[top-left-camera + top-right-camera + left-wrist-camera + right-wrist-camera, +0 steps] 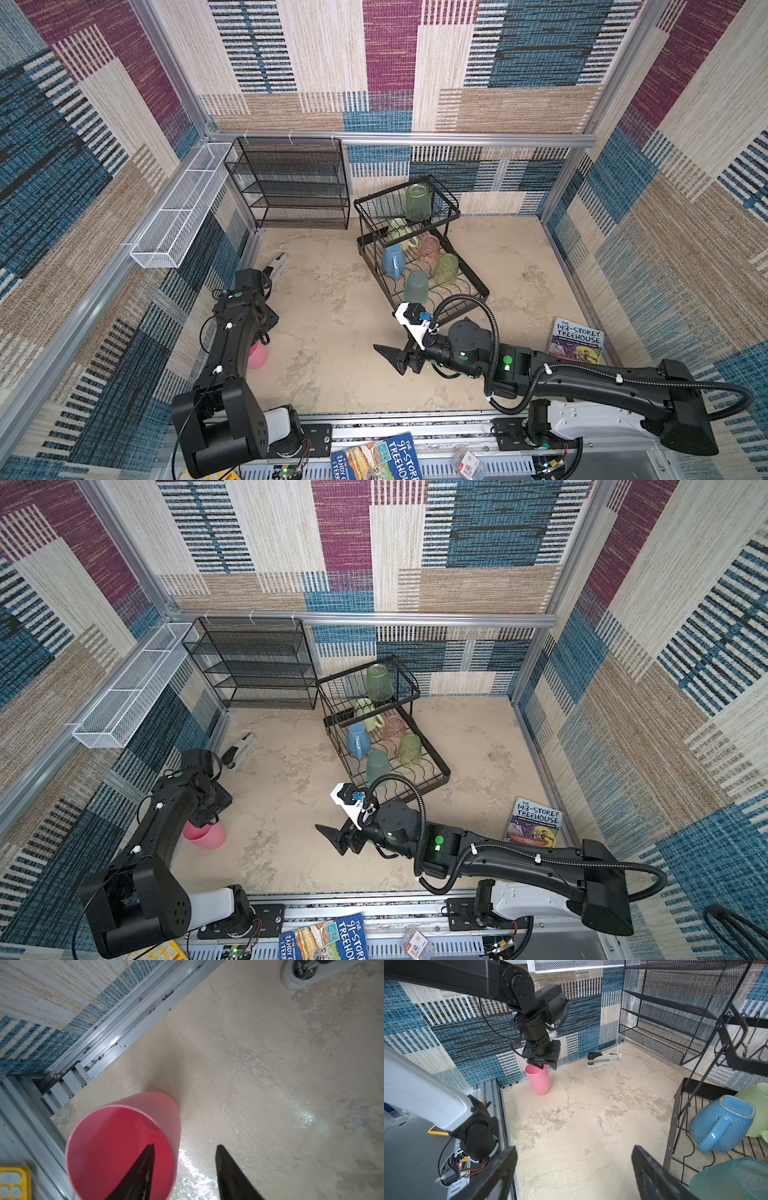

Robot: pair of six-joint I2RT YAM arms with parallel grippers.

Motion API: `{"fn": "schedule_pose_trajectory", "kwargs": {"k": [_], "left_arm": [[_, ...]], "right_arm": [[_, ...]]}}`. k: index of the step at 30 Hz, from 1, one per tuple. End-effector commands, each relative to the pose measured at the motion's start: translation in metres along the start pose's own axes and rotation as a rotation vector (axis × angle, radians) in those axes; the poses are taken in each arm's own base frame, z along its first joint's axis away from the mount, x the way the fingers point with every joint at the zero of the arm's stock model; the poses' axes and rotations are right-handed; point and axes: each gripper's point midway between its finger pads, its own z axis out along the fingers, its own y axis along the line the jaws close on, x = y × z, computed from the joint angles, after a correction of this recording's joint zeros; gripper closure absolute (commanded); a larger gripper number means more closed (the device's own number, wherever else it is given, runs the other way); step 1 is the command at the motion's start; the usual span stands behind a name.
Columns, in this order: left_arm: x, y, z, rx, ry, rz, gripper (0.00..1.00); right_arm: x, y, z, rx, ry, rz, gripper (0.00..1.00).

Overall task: Load cups into a dish rack
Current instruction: Pick up the cup from the bottom-left of the table.

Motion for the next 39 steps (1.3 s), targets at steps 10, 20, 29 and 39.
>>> {"fn": "schedule_pose_trajectory", "kwargs": {"k": [10, 20, 29, 39], "left_arm": [[-0.004, 0.005, 0.006, -0.040, -0.003, -0.010, 0.71], [-0.002, 0.010, 0.009, -0.071, 0.002, -0.009, 0.81], [-0.003, 0.009, 0.005, -0.053, -0.006, -0.013, 1.00], [0.003, -0.012, -0.016, 0.109, -0.007, 0.001, 1.00]], "right_arm": [[-0.003, -0.005, -0.007, 0.027, -0.041, 0.022, 0.11], [-0.001, -0.006, -0.007, 0.028, -0.047, 0.019, 0.11], [-0.005, -0.009, -0.011, 0.043, -0.061, 0.023, 0.11], [-0.003, -0.018, -0.010, 0.096, -0.038, 0.068, 0.11]]}}
